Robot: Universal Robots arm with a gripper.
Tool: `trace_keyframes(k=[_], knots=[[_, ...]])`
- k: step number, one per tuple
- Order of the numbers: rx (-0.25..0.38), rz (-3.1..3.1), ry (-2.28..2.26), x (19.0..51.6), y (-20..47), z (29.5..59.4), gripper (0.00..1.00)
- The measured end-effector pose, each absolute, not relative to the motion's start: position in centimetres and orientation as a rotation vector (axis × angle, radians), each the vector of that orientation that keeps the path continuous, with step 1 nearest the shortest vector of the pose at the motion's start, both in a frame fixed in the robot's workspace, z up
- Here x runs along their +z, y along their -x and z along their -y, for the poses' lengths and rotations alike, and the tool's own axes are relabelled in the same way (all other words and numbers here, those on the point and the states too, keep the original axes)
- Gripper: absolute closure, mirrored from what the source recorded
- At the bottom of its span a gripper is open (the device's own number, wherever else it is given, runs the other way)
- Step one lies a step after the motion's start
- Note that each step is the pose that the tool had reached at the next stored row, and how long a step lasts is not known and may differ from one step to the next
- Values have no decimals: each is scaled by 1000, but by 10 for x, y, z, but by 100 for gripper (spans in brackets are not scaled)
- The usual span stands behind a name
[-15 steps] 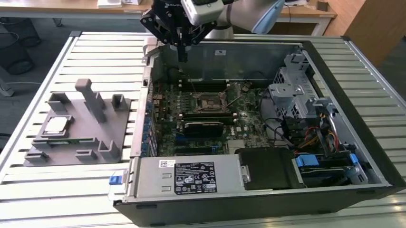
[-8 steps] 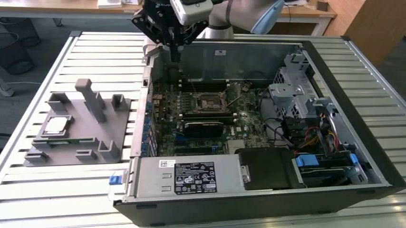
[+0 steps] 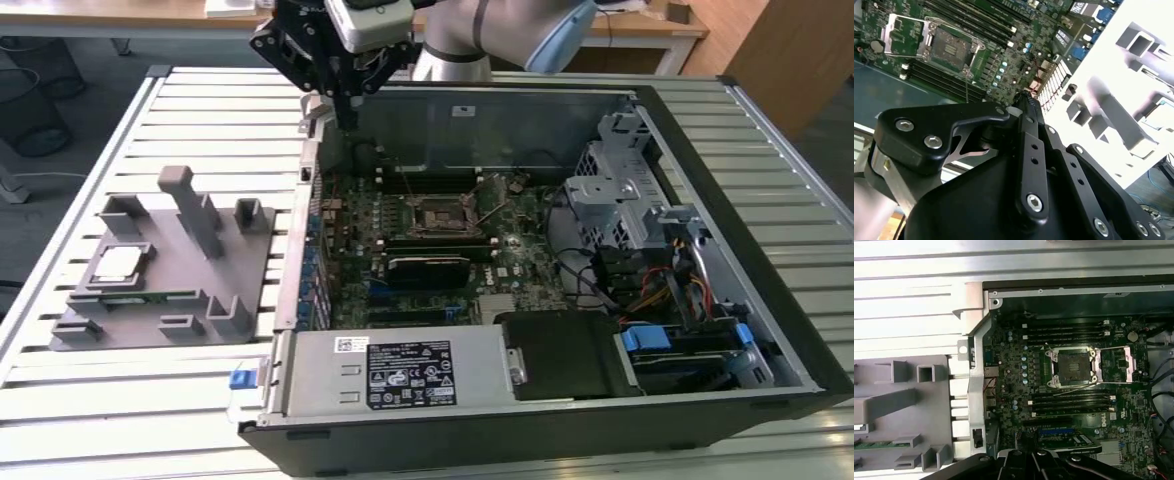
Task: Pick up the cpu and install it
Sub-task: 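Reach for the cpu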
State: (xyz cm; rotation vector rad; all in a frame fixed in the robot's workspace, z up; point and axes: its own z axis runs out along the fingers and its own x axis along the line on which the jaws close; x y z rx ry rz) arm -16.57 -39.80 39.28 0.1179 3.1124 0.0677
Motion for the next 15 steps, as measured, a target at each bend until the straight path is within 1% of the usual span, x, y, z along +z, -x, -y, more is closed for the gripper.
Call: trace_keyframes(k=[15], knots=[[68,-3112,-118,392,205,397,89]])
